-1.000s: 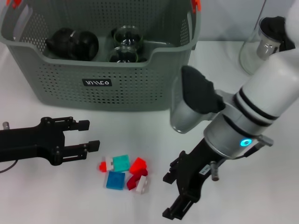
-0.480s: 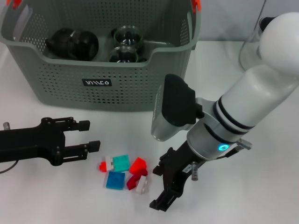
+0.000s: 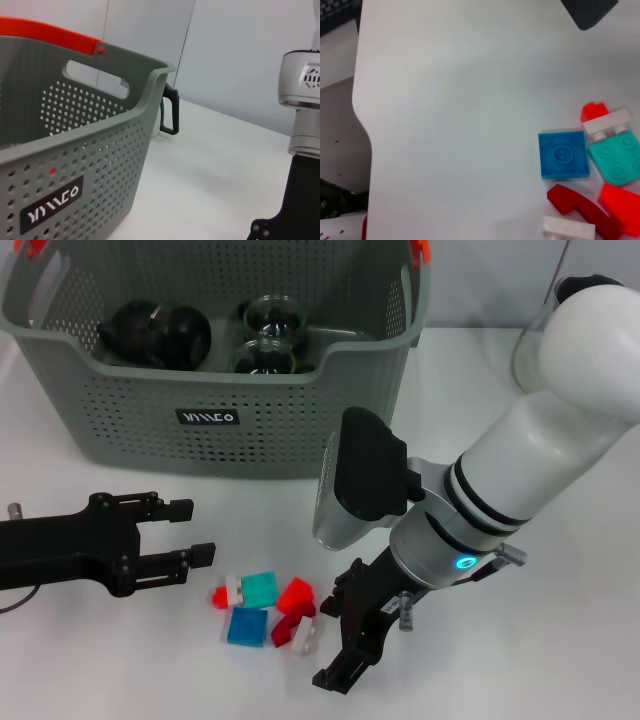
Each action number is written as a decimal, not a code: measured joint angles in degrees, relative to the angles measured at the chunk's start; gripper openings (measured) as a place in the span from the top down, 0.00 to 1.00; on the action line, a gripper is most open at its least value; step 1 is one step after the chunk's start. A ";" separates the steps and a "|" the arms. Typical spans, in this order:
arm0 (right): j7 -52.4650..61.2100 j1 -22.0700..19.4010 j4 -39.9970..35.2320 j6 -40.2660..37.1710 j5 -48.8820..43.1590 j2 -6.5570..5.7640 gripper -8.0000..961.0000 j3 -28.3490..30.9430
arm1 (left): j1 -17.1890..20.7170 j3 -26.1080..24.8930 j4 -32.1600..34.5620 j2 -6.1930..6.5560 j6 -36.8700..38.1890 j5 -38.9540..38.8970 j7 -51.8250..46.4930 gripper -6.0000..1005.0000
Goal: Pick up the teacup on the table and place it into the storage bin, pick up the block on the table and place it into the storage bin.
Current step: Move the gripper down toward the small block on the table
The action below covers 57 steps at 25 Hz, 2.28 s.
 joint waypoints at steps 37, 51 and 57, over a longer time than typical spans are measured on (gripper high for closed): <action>0.61 0.72 0.33 6.65 3.29 0.27 0.10 -5.34 | -0.07 0.00 -0.65 -0.06 -0.72 0.00 0.42 0.34; 1.01 0.73 0.24 9.64 4.76 0.45 0.24 -7.54 | -0.33 0.00 -0.81 0.08 -1.32 -0.32 0.42 0.34; 1.04 0.79 0.26 9.87 4.78 0.42 0.30 -7.60 | -0.42 0.00 -0.79 0.08 -1.32 -0.36 0.42 0.34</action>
